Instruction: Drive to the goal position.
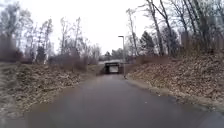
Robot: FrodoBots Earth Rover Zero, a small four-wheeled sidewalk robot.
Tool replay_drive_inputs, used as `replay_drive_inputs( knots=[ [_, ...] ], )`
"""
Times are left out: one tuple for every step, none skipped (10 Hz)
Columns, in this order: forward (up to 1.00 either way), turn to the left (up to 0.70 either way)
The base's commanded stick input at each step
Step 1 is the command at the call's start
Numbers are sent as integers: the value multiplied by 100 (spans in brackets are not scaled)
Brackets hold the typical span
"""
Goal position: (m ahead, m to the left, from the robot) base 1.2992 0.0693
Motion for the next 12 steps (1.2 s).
replay_drive_inputs(
  knots=[
    [100, 24],
    [100, 9],
    [100, 0],
    [100, 0],
    [100, 0],
    [100, 0],
    [100, 0],
    [100, 0],
    [100, 0],
    [100, 0],
    [100, 0],
    [100, 0]
  ],
)
